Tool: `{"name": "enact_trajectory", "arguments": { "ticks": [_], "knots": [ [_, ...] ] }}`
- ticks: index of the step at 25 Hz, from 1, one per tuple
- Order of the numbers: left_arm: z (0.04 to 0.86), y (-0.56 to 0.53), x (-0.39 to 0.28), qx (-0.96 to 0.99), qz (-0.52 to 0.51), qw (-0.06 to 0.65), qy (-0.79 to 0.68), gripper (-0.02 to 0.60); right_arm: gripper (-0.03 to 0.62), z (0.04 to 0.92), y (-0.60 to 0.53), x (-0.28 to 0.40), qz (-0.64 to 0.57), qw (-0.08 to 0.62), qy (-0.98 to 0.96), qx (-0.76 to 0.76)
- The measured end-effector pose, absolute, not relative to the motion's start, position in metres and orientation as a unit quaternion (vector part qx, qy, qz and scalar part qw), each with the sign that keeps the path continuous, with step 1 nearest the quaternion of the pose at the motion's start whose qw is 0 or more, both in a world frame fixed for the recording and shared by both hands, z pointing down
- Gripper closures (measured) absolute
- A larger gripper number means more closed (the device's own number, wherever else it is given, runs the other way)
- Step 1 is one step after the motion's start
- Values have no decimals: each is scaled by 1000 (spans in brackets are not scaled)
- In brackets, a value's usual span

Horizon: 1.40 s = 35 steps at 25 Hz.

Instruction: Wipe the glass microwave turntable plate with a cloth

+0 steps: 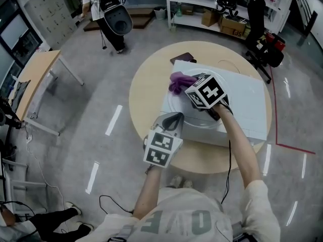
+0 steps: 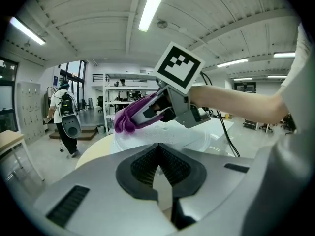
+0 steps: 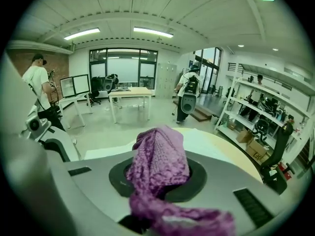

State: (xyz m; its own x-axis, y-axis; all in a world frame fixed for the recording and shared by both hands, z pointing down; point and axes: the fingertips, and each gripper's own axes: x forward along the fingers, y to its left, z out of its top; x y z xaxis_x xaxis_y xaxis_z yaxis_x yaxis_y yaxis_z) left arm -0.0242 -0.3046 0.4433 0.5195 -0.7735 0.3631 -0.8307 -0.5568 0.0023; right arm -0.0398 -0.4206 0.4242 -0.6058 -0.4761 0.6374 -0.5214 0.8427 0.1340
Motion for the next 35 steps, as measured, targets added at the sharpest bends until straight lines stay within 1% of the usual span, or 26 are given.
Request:
{"name": "enact_trajectory", "arguments": {
  "ticks": [9, 18, 28, 35],
  "knots": [
    [443, -307, -25, 864, 166, 84, -467, 578, 546, 419, -464, 1, 45, 341, -866, 363],
    [444, -309, -22, 857, 172, 74, -479, 578, 546, 417, -470, 53, 54, 327, -850, 410],
    [445, -310, -25, 855, 176, 74, -482, 578, 546, 415, -449, 125, 73, 315, -823, 467],
    [447, -311, -23, 855, 176, 74, -481, 578, 546, 417, -408, 153, 64, 325, -813, 480]
  ]
}}
